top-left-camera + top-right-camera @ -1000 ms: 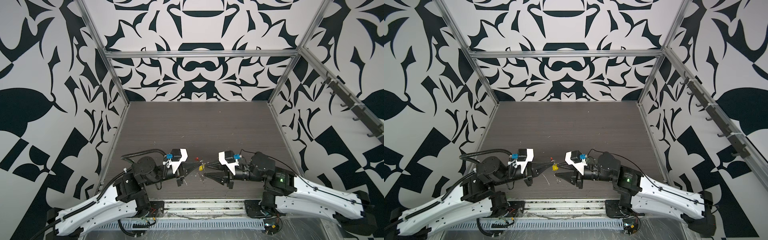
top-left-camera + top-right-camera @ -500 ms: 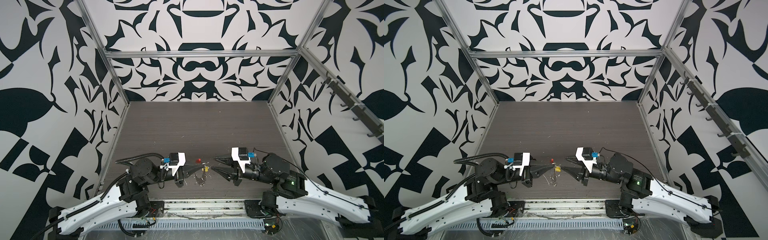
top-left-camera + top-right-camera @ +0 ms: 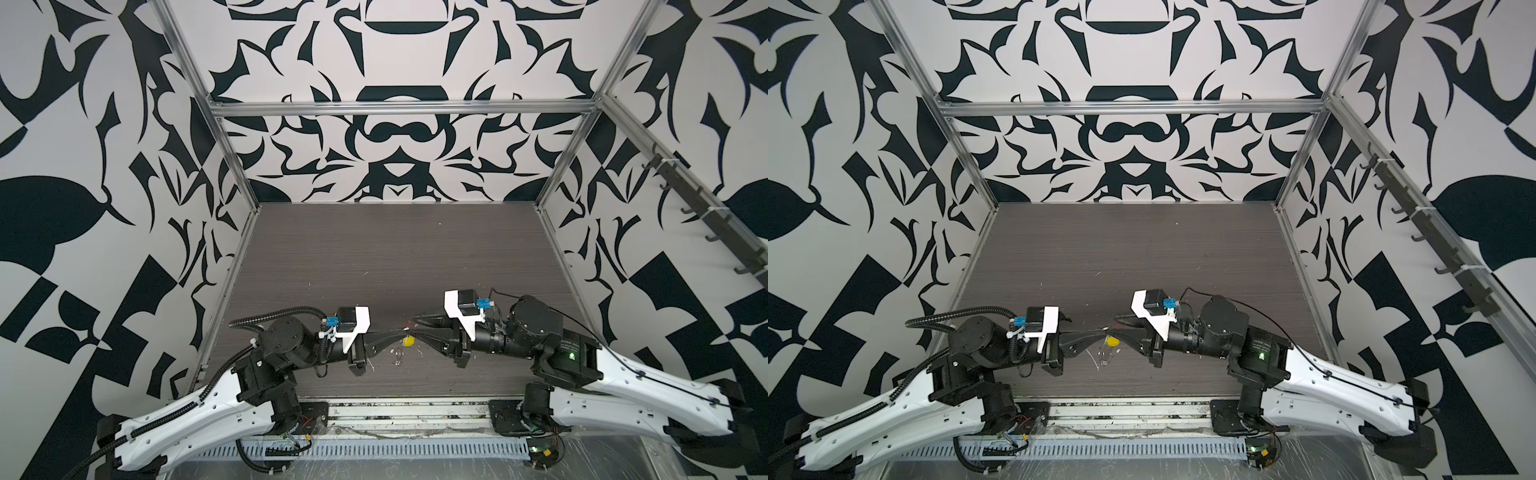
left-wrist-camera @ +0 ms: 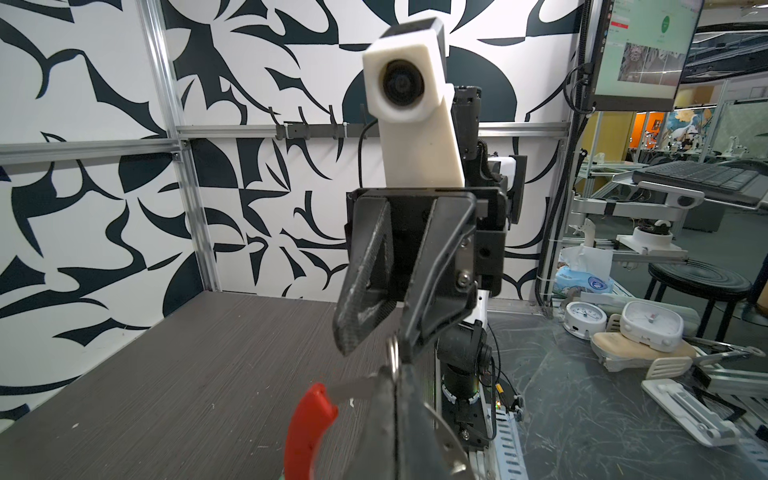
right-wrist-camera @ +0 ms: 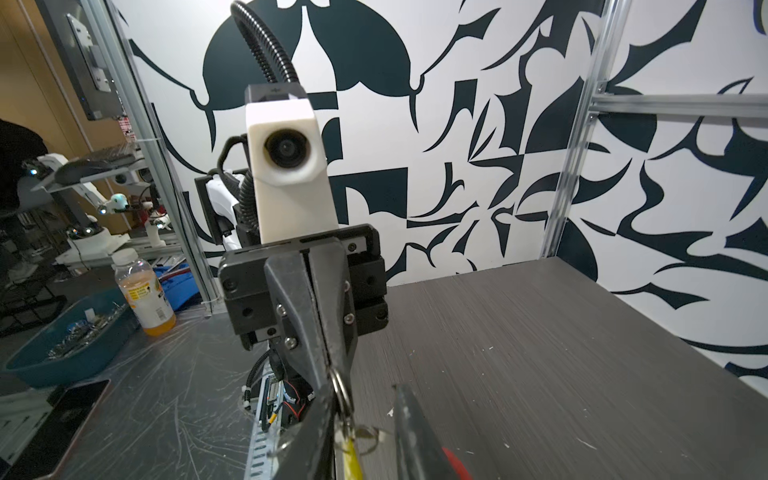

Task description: Remove the keys from the keyring

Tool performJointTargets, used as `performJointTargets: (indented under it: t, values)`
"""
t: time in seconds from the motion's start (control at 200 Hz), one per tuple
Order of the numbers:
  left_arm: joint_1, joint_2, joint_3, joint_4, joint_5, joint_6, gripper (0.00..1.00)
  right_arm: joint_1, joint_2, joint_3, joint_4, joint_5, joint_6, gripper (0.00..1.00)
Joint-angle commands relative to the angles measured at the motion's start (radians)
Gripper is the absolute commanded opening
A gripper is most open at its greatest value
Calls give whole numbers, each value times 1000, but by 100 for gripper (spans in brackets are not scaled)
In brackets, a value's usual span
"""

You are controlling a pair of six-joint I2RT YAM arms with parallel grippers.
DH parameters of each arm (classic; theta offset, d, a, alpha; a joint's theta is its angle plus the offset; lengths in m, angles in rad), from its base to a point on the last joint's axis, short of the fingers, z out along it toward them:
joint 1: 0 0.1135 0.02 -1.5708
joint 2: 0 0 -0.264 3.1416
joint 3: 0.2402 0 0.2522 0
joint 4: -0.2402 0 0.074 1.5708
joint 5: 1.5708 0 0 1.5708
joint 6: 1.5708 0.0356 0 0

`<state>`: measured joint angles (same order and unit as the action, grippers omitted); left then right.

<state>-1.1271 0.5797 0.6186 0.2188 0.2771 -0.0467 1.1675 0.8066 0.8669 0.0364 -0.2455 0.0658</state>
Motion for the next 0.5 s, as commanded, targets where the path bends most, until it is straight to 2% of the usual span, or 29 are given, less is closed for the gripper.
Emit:
performJointTargets:
  t: [0.0, 0.145, 0.245, 0.305, 0.38, 0.495]
  values:
    - [-3, -20, 17, 19, -4, 11, 0, 5, 1, 45, 13, -20, 2, 26]
    - [-3, -33, 12, 23, -17, 11, 0, 8, 8, 50, 7, -34, 8, 23]
    - [-3, -31, 12, 23, -18, 8, 0, 10, 8, 56, 8, -33, 5, 12]
    - [-3, -26, 15, 16, -21, 5, 0, 10, 4, 57, 14, -33, 5, 9]
    - [-3, -19, 20, 3, -22, 2, 0, 9, 1, 61, 13, -28, 6, 10]
    - [-3, -22, 18, 0, -36, 1, 0, 10, 6, 70, 10, -42, 15, 19]
